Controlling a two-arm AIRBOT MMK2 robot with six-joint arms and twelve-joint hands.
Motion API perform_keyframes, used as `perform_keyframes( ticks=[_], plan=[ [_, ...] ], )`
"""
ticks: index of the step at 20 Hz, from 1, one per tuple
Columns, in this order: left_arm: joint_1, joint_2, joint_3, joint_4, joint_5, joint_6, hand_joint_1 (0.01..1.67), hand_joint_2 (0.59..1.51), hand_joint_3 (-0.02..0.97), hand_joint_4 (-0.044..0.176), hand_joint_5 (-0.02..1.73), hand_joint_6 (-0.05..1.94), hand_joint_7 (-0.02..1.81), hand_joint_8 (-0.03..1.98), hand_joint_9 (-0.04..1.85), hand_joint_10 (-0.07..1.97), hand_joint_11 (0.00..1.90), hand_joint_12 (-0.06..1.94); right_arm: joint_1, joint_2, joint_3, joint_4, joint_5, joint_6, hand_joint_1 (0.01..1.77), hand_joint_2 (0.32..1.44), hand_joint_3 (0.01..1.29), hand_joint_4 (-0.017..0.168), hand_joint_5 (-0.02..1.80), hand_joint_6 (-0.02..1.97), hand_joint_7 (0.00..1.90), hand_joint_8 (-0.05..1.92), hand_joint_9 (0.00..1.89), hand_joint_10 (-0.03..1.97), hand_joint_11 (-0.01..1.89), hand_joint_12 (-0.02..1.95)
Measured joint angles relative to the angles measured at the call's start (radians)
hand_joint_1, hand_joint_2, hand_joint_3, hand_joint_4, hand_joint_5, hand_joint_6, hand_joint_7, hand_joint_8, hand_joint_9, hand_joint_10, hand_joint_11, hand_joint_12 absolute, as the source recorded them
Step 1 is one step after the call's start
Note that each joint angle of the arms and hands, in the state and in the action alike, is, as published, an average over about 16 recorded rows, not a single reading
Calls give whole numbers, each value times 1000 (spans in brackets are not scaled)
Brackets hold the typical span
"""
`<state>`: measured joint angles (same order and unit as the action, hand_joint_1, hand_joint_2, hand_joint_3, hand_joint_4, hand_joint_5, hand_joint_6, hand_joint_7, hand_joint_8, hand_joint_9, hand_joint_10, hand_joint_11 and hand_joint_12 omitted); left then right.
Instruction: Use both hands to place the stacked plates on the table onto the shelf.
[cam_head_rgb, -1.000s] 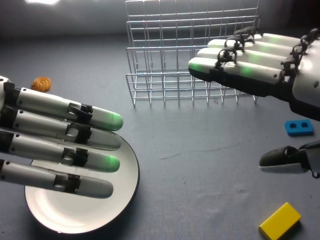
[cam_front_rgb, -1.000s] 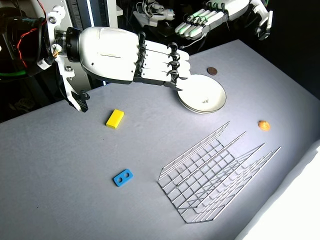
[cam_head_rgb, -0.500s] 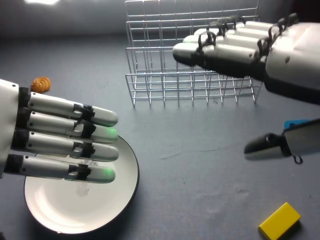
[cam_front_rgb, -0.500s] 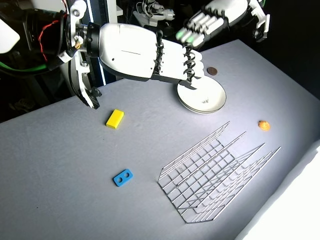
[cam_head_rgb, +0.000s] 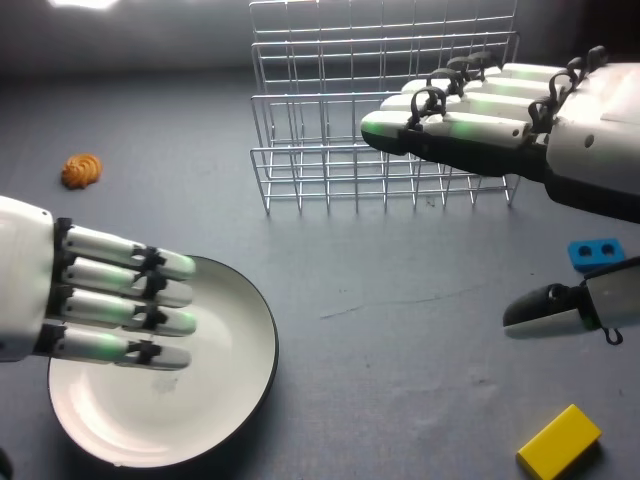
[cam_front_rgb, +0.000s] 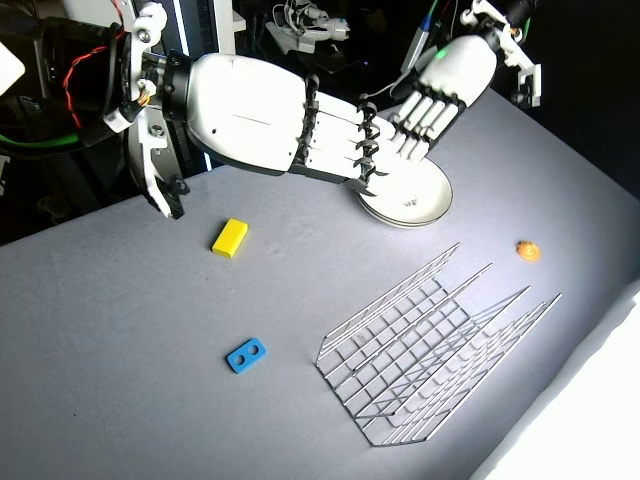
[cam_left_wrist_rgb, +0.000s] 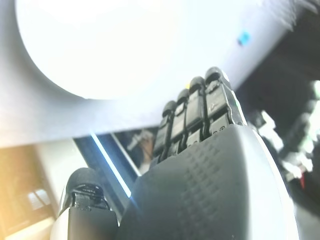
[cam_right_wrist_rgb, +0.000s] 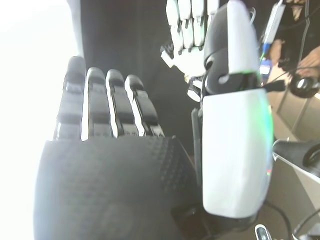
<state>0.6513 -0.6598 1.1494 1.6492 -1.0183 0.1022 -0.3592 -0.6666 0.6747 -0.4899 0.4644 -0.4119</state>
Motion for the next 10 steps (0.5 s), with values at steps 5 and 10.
perform_keyframes(
  ticks=[5,10],
  plan=[
    [66,-23,47,9,10,0,15,1077,8,-1,19,-6,14,-15,19,8,15,-10,-16,13,0,-26,43,-8,1114,915,18,-3,31,18,20,14,17,4,13,421],
    [114,-48,97,12,-23,11,15,1075,9,-1,19,-6,15,-15,17,8,14,-8,-28,20,0,-48,88,-19,1163,907,18,-3,48,18,20,13,25,4,13,423]
  ],
)
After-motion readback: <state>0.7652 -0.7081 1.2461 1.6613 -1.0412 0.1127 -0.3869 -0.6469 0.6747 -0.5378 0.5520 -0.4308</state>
